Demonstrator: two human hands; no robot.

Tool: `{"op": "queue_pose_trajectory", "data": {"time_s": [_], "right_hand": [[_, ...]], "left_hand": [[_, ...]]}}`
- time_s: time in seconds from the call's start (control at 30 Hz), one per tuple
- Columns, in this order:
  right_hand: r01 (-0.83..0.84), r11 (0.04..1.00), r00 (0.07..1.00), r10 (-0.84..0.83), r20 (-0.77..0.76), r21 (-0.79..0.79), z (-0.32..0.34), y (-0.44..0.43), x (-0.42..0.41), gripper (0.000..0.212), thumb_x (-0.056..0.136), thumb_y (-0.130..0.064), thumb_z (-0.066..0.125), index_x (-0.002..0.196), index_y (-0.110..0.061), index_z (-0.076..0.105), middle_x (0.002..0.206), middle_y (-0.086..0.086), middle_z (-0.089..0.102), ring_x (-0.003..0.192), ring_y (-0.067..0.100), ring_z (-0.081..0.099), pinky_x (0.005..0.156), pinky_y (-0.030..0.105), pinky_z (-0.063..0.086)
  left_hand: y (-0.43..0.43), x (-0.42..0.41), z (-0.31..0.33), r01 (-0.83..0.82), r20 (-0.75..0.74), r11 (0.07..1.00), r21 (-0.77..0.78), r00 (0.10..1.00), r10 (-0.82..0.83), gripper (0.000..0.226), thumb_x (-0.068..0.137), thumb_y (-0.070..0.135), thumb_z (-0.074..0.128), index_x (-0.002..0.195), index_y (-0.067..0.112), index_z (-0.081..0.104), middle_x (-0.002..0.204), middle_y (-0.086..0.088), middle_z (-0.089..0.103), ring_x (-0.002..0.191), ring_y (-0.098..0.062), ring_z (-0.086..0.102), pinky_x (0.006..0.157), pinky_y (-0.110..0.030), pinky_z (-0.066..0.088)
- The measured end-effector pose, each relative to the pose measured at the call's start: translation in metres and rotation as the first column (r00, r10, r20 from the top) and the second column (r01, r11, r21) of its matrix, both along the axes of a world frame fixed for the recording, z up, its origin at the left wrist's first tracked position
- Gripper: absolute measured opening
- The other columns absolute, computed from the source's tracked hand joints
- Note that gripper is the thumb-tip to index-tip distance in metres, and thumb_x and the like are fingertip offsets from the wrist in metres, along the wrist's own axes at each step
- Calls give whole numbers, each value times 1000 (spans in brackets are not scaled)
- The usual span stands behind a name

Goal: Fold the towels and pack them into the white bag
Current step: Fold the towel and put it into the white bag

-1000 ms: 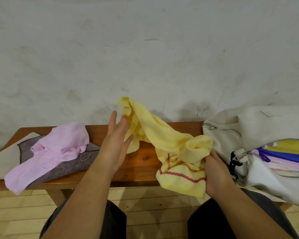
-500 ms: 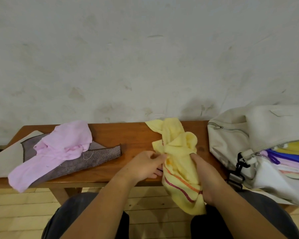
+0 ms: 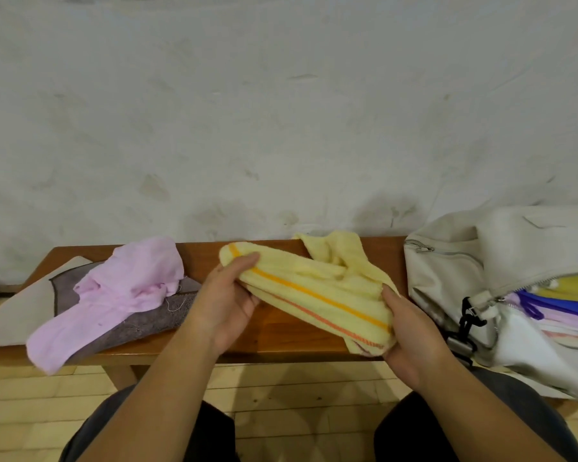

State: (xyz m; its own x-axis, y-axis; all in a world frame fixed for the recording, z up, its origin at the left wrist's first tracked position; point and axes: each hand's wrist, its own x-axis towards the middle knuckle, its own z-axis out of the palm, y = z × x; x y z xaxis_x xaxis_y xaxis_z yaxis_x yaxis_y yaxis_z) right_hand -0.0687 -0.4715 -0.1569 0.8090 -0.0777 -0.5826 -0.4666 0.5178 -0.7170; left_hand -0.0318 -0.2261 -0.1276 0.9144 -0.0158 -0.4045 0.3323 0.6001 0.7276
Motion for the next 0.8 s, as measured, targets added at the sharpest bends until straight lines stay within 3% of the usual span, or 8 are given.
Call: {"op": "queue_pose_trajectory", "data": {"time_s": [0.1,0.2,0.33,0.43,0.57,0.63,0.7,0.8], "right_hand": [[-16,999,1000,15,-15,-36,2,4,-4,26,106,-37,50,123,-25,65,104,9,78,84,29,76,66,42,60],[-45,999,997,47,-56,28,8,8,-10,30,105,-41,49,123,-22,65,107,13,77,91,34,76,75,47,60],[-58,997,993,62,-100,46,11,6,-13,35,102,-49,51,116,-22,68,105,13,78,92,35,76,81,51,61],[121,992,992,-123,-36,-33,9,-2,-10,34,102,-49,52,115,-23,69,113,6,76,101,31,73,92,49,57],[253,967,964,-254,77,19,0,-12,-4,24,108,-14,42,115,-13,65,117,6,70,107,20,67,86,35,54],[230,969,968,-237,81,95,-3,-12,-3,30,106,-3,34,113,-7,62,89,4,66,78,15,65,70,31,52],[194,970,980,-199,16,145,-7,-11,-5,23,105,-7,33,104,-8,56,60,-3,36,45,10,35,42,25,36],[28,1000,998,-28,-59,3,-10,-6,-9,18,105,-24,46,105,-10,58,57,-5,24,41,9,20,33,24,22]], "left_hand": [[25,-3,5,-124,-16,990,-61,992,124,50,88,16,66,136,4,58,131,-12,65,122,-24,63,99,-41,53],[43,-10,10,-206,-94,979,-6,974,205,51,90,24,67,138,7,59,128,-12,68,123,-28,62,108,-51,46],[59,-21,13,-228,-180,964,139,951,251,43,91,30,67,128,8,65,114,-13,74,109,-31,68,96,-48,52],[74,-28,16,-228,-175,954,193,949,262,29,91,31,67,114,13,67,98,-10,73,97,-29,68,83,-45,54],[86,-36,13,0,-221,951,310,973,72,23,93,16,57,114,11,67,113,-17,72,101,-35,68,87,-46,54],[85,-41,4,193,-321,896,401,945,-61,27,96,8,50,116,7,68,115,-20,72,99,-36,68,81,-44,57],[83,-45,-2,371,-424,806,462,890,-167,29,97,5,49,116,-1,71,113,-29,70,92,-37,69,77,-43,58],[73,-48,-1,539,-468,701,467,823,-321,22,93,8,63,106,-5,75,115,-32,68,93,-37,71,81,-43,59]]}}
